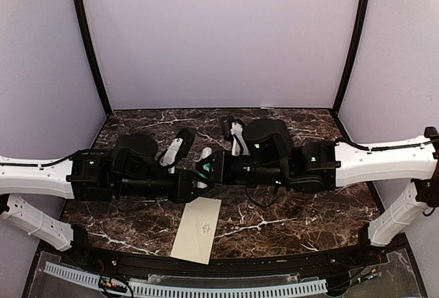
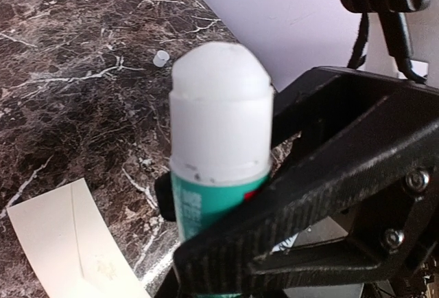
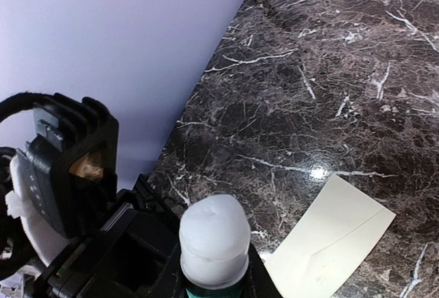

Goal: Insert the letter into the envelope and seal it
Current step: Screw the solid glue.

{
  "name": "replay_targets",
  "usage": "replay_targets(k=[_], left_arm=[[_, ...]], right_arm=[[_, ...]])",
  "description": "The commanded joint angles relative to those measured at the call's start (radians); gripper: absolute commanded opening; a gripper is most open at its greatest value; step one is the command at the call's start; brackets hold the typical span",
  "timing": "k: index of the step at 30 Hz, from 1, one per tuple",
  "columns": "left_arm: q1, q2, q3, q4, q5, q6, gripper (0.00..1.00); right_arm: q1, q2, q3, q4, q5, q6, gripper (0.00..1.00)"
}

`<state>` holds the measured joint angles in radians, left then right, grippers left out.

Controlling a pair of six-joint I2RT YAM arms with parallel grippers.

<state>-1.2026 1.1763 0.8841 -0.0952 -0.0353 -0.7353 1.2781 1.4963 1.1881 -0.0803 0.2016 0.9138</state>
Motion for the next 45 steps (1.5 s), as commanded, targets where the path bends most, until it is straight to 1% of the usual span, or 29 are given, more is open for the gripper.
replay_targets(k=[1, 4, 9, 13, 15, 19, 22, 26, 27, 28, 29, 30, 31, 32, 33, 34, 35, 36, 37, 38, 40, 45], left_arm=[[0.0, -0.06, -0.032, 0.152, 0.195, 0.014, 0.0], [0.002, -0.076, -0.044, 0.244, 0.298, 0.012, 0.0], [0.003, -0.075, -0.037, 0.345, 0.474, 0.004, 0.0], [0.004, -0.078, -0.041, 0.455, 0.582, -0.02, 0.0], [0.005, -0.076, -0.044, 0.504, 0.627, -0.036, 0.0], [0.004, -0.062, -0.044, 0.552, 0.679, -0.056, 0.0], [0.004, -0.06, -0.043, 0.528, 0.655, -0.047, 0.0], [0.005, -0.081, -0.042, 0.467, 0.58, -0.019, 0.0], [0.005, -0.089, -0.033, 0.428, 0.56, -0.003, 0.0], [0.005, -0.093, -0.027, 0.401, 0.507, 0.009, 0.0], [0.005, -0.097, -0.008, 0.327, 0.476, 0.034, 0.0], [0.004, -0.098, 0.002, 0.284, 0.4, 0.062, 0.0], [0.004, -0.098, 0.022, 0.206, 0.363, 0.075, 0.0], [0.004, -0.095, 0.032, 0.166, 0.284, 0.094, 0.0], [0.004, -0.087, 0.051, 0.09, 0.246, 0.101, 0.0], [0.005, -0.082, 0.06, 0.026, 0.175, 0.111, 0.0], [0.004, -0.068, 0.077, -0.002, 0.122, 0.113, 0.0], [0.003, -0.061, 0.084, -0.046, 0.099, 0.114, 0.0], [0.003, -0.046, 0.097, -0.063, 0.062, 0.113, 0.0], [0.003, -0.032, 0.101, -0.087, 0.039, 0.111, 0.0], [0.003, -0.017, 0.111, -0.115, -0.006, 0.103, 0.0], [0.003, -0.009, 0.109, -0.128, -0.072, 0.077, 0.0]], right_arm=[[-0.042, -0.106, -0.103, 0.238, -0.169, -0.051, 0.0], [-0.066, -0.153, -0.148, 0.323, -0.291, -0.08, 0.0], [-0.078, -0.211, -0.201, 0.469, -0.45, -0.109, 0.0], [-0.082, -0.239, -0.251, 0.632, -0.588, -0.098, 0.0], [-0.083, -0.237, -0.258, 0.68, -0.642, -0.091, 0.0], [-0.083, -0.224, -0.261, 0.736, -0.723, -0.078, 0.0], [-0.082, -0.229, -0.272, 0.754, -0.722, -0.074, 0.0], [-0.082, -0.247, -0.276, 0.715, -0.677, -0.086, 0.0], [-0.082, -0.25, -0.273, 0.694, -0.656, -0.09, 0.0], [-0.082, -0.253, -0.265, 0.654, -0.633, -0.097, 0.0], [-0.083, -0.254, -0.254, 0.608, -0.601, -0.105, 0.01], [-0.081, -0.255, -0.244, 0.561, -0.559, -0.111, 0.09], [-0.081, -0.255, -0.231, 0.507, -0.511, -0.111, 0.18], [-0.079, -0.253, -0.213, 0.453, -0.457, -0.111, 0.27], [-0.074, -0.247, -0.193, 0.396, -0.412, -0.116, 0.35], [-0.069, -0.24, -0.171, 0.344, -0.354, -0.119, 0.42], [-0.06, -0.228, -0.146, 0.291, -0.294, -0.114, 0.47], [-0.054, -0.214, -0.125, 0.243, -0.246, -0.112, 0.52], [-0.048, -0.198, -0.101, 0.203, -0.2, -0.111, 0.54], [-0.041, -0.18, -0.076, 0.16, -0.154, -0.106, 0.56], [-0.032, -0.129, -0.024, 0.056, -0.073, -0.1, 0.56], [-0.004, -0.038, 0.093, -0.121, 0.049, -0.074, 0.53]])
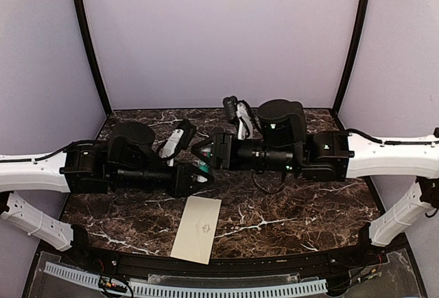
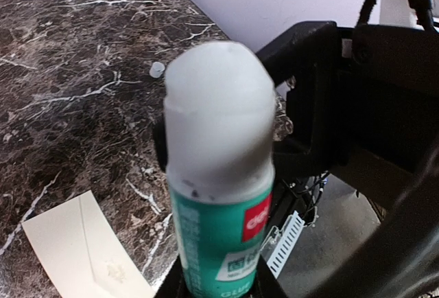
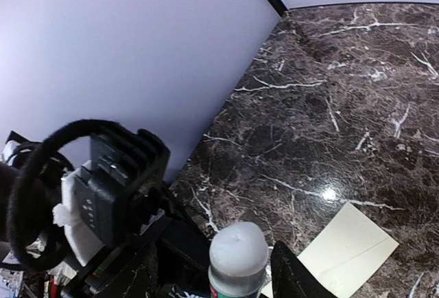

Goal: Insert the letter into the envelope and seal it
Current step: Screw the solid glue.

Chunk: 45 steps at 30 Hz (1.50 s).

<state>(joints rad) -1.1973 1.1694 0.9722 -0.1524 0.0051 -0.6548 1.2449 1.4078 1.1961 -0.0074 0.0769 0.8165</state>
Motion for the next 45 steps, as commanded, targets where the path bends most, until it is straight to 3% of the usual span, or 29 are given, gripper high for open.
replay_targets(k=[1, 5, 12, 14, 18, 27, 39, 45], left_arm=[[-0.002, -0.005, 0.017, -0.064, -0.117, -0.011, 0.0], [-0.003, -0.009, -0.007, -0.033, -0.107, -0.017, 0.0], [-0.002, 0.006, -0.01, -0.02, -0.068, -0.012, 0.0], [-0.002, 0.008, -0.01, -0.023, -0.055, -0.007, 0.0], [-0.002, 0.002, -0.015, -0.025, -0.035, -0.001, 0.0], [-0.001, -0.075, -0.092, 0.173, 0.223, -0.005, 0.0], [-0.001, -0.076, -0.09, 0.421, 0.58, -0.049, 0.0], [-0.001, -0.096, -0.08, 0.376, 0.492, -0.008, 0.0]], right_arm=[[0.034, 0.06, 0.095, -0.21, 0.186, 0.027, 0.53], [0.035, 0.074, 0.092, -0.191, 0.17, 0.033, 0.53], [0.036, 0.104, 0.09, -0.139, 0.134, 0.046, 0.44], [0.035, 0.103, 0.087, -0.123, 0.126, 0.047, 0.35], [0.024, 0.079, 0.049, -0.069, 0.087, 0.047, 0.0], [-0.037, -0.079, -0.147, 0.225, -0.178, -0.014, 0.0], [-0.069, -0.18, -0.266, 0.553, -0.547, -0.022, 0.0], [-0.069, -0.199, -0.268, 0.493, -0.507, -0.029, 0.01]])
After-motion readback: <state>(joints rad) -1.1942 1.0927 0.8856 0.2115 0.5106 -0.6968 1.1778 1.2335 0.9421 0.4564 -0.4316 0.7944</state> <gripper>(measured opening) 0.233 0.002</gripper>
